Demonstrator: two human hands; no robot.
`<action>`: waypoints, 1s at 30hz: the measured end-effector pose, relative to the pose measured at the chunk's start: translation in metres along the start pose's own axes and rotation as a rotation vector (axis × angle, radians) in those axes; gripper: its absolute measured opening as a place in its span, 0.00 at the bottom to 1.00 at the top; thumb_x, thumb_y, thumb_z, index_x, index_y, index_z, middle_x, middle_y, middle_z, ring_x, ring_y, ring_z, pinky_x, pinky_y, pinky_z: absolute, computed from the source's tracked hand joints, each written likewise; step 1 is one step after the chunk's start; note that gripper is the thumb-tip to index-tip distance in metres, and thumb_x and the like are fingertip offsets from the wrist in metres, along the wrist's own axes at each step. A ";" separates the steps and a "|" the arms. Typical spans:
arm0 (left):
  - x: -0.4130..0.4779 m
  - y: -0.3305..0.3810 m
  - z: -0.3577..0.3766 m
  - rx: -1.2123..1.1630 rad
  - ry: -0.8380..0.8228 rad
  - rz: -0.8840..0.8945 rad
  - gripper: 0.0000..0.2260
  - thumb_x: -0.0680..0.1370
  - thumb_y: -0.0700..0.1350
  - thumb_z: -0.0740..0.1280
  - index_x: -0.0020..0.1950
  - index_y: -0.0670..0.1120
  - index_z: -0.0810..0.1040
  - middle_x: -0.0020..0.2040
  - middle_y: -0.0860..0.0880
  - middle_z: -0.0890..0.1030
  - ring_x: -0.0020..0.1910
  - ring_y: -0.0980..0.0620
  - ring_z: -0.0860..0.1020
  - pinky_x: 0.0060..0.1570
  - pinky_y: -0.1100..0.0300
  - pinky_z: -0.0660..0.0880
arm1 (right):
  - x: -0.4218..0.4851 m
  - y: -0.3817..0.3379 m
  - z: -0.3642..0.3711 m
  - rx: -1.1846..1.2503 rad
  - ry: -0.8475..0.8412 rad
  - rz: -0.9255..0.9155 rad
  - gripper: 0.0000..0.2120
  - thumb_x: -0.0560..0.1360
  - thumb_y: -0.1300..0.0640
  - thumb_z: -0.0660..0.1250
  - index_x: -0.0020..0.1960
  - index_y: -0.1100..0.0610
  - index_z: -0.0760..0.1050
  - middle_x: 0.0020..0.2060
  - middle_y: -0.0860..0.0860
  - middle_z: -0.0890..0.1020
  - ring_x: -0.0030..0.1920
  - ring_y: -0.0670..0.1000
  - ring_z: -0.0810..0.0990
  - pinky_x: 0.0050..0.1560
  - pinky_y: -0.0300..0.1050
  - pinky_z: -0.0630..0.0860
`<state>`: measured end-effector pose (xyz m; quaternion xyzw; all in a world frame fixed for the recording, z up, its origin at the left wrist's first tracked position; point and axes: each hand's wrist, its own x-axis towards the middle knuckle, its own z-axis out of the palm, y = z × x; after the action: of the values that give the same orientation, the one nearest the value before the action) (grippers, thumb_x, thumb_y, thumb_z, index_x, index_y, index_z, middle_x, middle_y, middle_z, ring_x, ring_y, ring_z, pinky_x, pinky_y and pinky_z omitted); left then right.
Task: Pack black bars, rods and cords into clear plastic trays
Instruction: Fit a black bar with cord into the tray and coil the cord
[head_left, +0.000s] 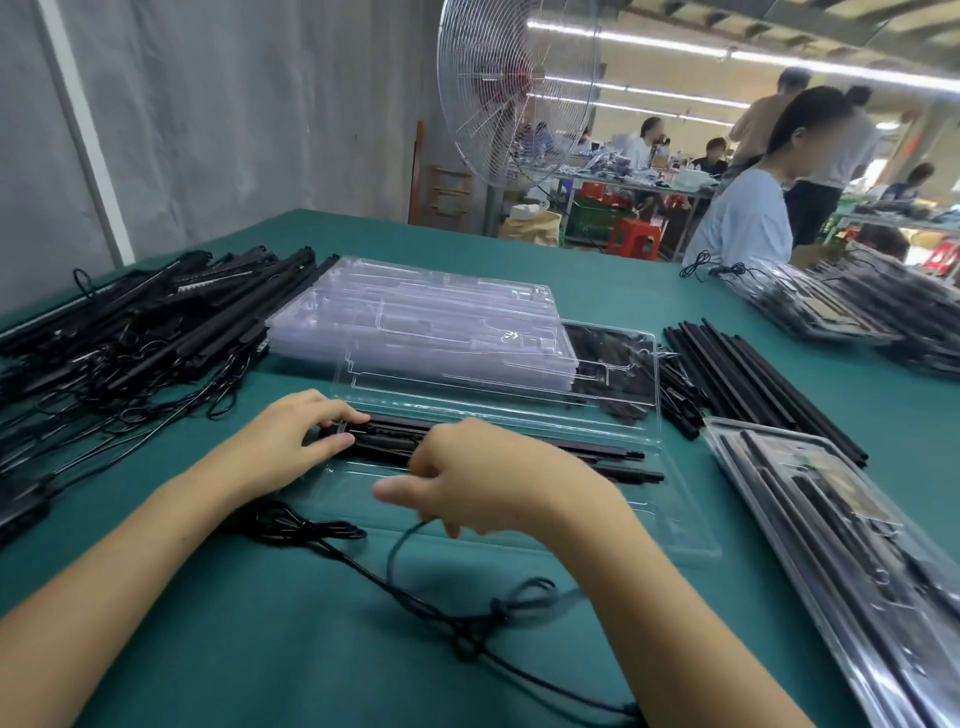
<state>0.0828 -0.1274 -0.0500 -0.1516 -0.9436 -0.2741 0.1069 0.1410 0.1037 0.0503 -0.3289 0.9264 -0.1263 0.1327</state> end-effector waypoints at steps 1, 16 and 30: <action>0.000 -0.001 0.000 -0.004 -0.001 -0.002 0.16 0.76 0.47 0.68 0.50 0.70 0.71 0.45 0.57 0.74 0.48 0.56 0.74 0.50 0.59 0.69 | -0.001 0.007 -0.002 -0.014 0.028 0.058 0.24 0.78 0.40 0.57 0.40 0.60 0.76 0.32 0.53 0.82 0.26 0.49 0.77 0.38 0.44 0.78; 0.001 0.001 0.000 -0.002 -0.022 -0.030 0.12 0.77 0.47 0.67 0.52 0.66 0.73 0.48 0.57 0.74 0.51 0.55 0.74 0.54 0.58 0.70 | -0.019 0.080 -0.025 -0.144 -0.357 0.614 0.01 0.74 0.62 0.68 0.44 0.60 0.77 0.31 0.48 0.78 0.28 0.45 0.76 0.29 0.37 0.73; -0.001 0.004 -0.002 -0.004 -0.014 -0.052 0.13 0.77 0.48 0.67 0.50 0.68 0.72 0.48 0.60 0.74 0.51 0.61 0.73 0.52 0.61 0.69 | -0.033 0.132 -0.025 0.023 -0.264 0.829 0.09 0.75 0.59 0.68 0.54 0.62 0.76 0.42 0.55 0.79 0.38 0.51 0.76 0.37 0.40 0.73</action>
<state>0.0857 -0.1250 -0.0470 -0.1291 -0.9474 -0.2776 0.0929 0.0813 0.2275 0.0365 0.0593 0.9538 -0.0295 0.2932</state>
